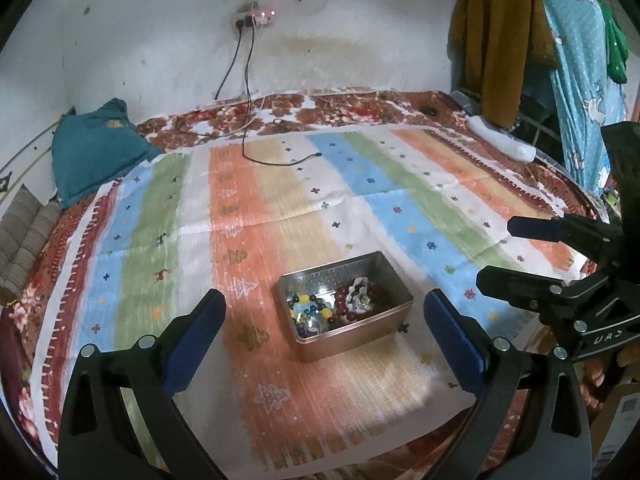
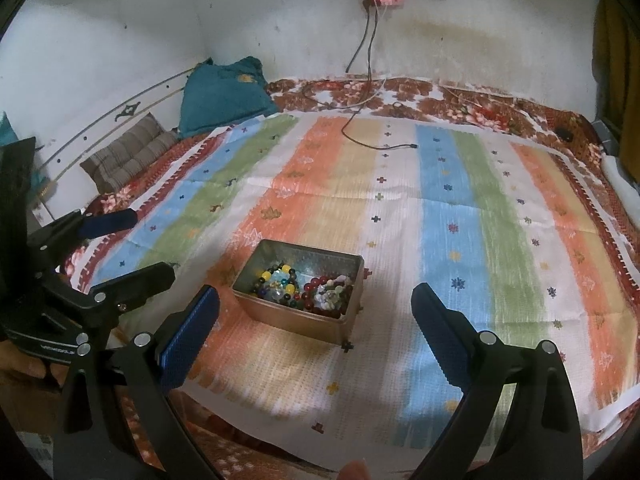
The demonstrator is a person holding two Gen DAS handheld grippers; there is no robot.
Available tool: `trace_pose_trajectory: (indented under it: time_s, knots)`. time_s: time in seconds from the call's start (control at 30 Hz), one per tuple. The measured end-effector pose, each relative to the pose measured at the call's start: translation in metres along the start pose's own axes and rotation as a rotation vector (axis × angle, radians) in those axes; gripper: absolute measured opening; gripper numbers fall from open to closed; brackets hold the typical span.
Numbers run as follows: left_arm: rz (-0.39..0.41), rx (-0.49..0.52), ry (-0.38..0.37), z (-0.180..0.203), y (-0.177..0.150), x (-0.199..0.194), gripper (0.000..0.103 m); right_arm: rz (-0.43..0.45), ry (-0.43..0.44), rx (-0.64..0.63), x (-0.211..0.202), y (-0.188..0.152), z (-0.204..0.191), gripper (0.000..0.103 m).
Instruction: Organize jewelry
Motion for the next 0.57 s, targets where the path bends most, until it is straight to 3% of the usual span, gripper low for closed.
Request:
trace_pose_trajectory:
  time_s: [0.17, 0.57]
  knots:
    - [0.008, 0.003, 0.016, 0.0, -0.001, -0.001, 0.097, 0.003, 0.029, 0.002, -0.001, 0.0, -0.001, 0.098]
    - [0.058, -0.009, -0.006, -0.001, -0.003, -0.011, 0.097, 0.061, -0.034, -0.011, -0.011, -0.004, -0.008, 0.098]
Point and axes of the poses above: each gripper's, at about its wrist camera, not at the fingertips, and x roughly the way its jaws point, z to its right, y to its top, the point moved 2 cm from there along x, roughly the way its jaws point, and after that the axes turned 12 degrees about -z, right-handed, at the moved point
